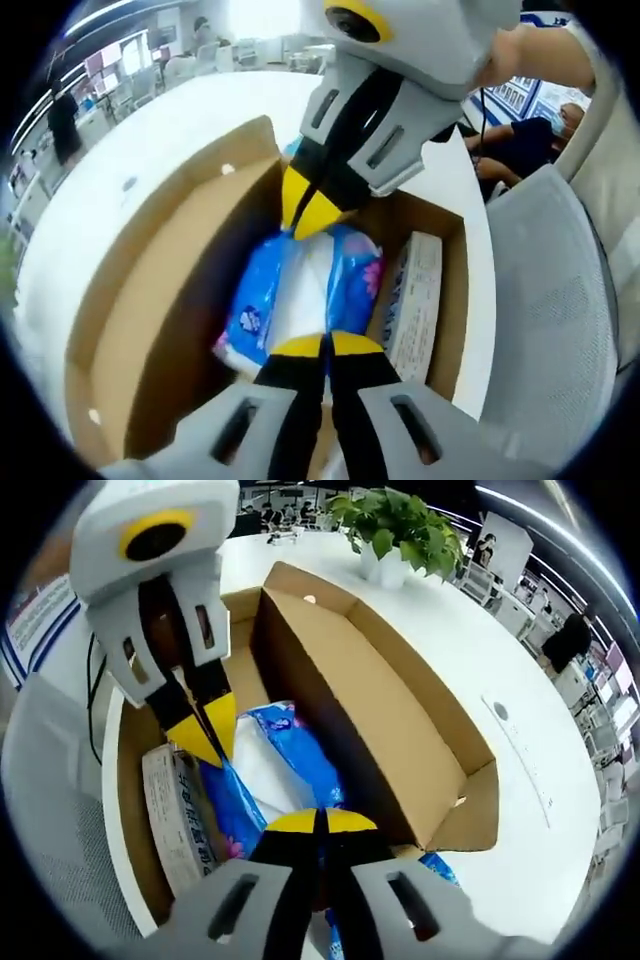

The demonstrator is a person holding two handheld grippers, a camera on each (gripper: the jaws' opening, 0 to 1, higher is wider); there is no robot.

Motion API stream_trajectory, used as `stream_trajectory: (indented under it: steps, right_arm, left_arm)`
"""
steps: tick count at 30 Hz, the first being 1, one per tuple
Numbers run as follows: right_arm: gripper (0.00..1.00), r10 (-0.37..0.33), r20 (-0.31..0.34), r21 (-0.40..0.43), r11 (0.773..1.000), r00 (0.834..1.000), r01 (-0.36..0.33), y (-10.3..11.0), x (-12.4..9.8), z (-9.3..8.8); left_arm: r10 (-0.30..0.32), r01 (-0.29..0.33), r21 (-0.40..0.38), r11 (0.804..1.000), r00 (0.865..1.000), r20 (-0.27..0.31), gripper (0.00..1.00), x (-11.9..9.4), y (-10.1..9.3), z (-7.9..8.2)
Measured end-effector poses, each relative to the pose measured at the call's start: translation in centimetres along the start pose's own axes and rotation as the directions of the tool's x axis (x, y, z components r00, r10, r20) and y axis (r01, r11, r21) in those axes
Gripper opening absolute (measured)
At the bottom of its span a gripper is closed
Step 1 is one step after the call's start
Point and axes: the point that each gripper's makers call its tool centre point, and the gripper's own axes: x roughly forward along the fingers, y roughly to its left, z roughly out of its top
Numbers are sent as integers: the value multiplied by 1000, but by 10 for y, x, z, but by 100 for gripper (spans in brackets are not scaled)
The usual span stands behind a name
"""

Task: Operate the shoe box by opening the lid, removing the specified soft item, and placing it in the target area until the item is outside and the box remains undamaged.

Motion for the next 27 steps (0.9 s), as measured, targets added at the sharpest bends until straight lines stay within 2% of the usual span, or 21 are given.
stream_trajectory:
  steps: [12, 27]
  right_arm:
    - [0, -10, 59, -7, 1000, 998, 11, -1, -22, 19]
    - [0, -9, 139, -47, 999, 990, 16, -1, -61, 53]
  left_arm:
    - [39, -38, -23, 999, 999, 37, 0, -22, -1, 10]
    - [95, -95, -5, 995, 993, 64, 0, -69, -6, 34]
